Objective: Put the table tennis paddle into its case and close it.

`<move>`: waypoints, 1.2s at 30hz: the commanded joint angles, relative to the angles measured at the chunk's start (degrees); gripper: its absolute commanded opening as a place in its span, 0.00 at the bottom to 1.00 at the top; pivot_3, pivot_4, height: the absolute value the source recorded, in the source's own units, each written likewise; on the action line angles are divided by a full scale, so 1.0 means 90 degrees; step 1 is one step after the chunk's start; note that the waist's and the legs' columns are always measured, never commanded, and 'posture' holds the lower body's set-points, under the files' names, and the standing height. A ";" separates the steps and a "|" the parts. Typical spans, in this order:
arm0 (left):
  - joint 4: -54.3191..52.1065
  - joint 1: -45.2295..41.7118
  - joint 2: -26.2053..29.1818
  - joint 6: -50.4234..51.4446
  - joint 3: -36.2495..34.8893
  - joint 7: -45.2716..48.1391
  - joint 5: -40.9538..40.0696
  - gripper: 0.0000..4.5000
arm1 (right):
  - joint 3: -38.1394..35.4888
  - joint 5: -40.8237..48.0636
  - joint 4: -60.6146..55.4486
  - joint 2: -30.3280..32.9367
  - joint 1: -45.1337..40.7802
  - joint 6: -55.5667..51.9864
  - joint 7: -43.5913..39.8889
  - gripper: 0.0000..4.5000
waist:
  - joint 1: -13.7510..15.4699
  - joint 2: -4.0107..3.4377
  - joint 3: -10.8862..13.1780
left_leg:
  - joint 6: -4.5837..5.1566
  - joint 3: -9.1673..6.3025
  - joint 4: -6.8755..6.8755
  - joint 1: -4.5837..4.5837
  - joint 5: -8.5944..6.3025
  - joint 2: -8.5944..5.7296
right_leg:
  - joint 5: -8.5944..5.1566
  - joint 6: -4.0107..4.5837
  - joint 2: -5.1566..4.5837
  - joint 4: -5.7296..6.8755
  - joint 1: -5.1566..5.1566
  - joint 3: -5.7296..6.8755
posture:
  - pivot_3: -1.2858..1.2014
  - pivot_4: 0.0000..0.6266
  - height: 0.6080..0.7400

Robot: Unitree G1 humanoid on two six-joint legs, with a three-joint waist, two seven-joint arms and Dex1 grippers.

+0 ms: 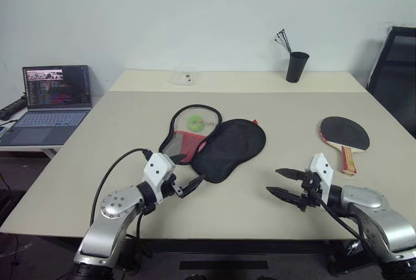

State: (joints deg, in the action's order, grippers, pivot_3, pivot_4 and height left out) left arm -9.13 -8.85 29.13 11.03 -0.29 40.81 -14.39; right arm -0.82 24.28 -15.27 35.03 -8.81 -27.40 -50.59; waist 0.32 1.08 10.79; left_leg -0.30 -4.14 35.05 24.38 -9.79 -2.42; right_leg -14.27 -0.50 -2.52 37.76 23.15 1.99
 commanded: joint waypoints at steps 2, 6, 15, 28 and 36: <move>-0.0047 -0.0101 -0.0082 -0.0114 0.0074 0.0101 -0.0064 1.00 | -0.0162 0.0039 -0.0277 0.0136 -0.0056 -0.0068 0.0116 0.79 | 0.0005 0.0000 0.0000 | 0.0000 0.0000 0.0002 -0.0001 0.0000 0.0000 | 0.0001 -0.0001 0.0000 0.0000 -0.0003 0.0000 | 0.52 0.24 1.00; -0.0005 -0.0187 -0.0202 -0.0102 0.0120 0.0216 -0.0193 1.00 | -0.0287 0.0225 -0.0703 0.0253 -0.0072 -0.0341 0.0233 0.79 | 0.0011 0.0000 0.0000 | 0.0000 0.0001 0.0003 0.0000 0.0000 0.0000 | 0.0000 0.0000 -0.0001 0.0000 -0.0002 0.0000 | 0.52 0.24 1.00; 0.0646 -0.0769 -0.0269 -0.0347 0.0305 0.0701 -0.0174 1.00 | -0.0619 0.0984 -0.1605 0.0621 -0.0238 -0.1211 0.0325 0.79 | 0.0019 0.0000 0.0000 | 0.0000 -0.0001 0.0003 0.0001 0.0000 0.0000 | 0.0001 -0.0001 -0.0001 0.0000 -0.0003 0.0003 | 0.52 0.24 1.00; 0.1740 -0.1659 -0.0238 -0.0541 0.0627 0.1650 -0.0066 1.00 | -0.0430 0.1334 -0.1733 0.0494 -0.0750 -0.1448 0.0426 0.79 | 0.0018 0.0001 0.0000 | 0.0000 0.0000 0.0003 0.0003 0.0000 -0.0002 | 0.0001 -0.0002 0.0000 -0.0002 -0.0002 0.0004 | 0.52 0.24 1.00; 0.1416 -0.1444 0.0272 -0.0252 0.0145 0.1857 -0.0421 1.00 | 0.0243 0.1061 -0.1431 -0.0134 -0.1014 -0.1384 0.0854 0.79 | -0.0062 0.0001 0.0000 | 0.0001 0.0000 0.0003 0.0001 0.0000 0.0005 | 0.0001 -0.0001 0.0005 0.0006 0.0004 0.0001 | 0.52 0.24 1.00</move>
State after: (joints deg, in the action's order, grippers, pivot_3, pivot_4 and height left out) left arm 6.40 -22.41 30.42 8.52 3.34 57.02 -16.80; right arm 0.97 34.38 -27.70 34.38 -16.74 -40.65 -43.58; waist -0.24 1.09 10.79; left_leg -0.29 -4.16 35.07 24.38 -9.79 -2.38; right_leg -14.26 -0.49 -2.47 37.83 23.19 2.01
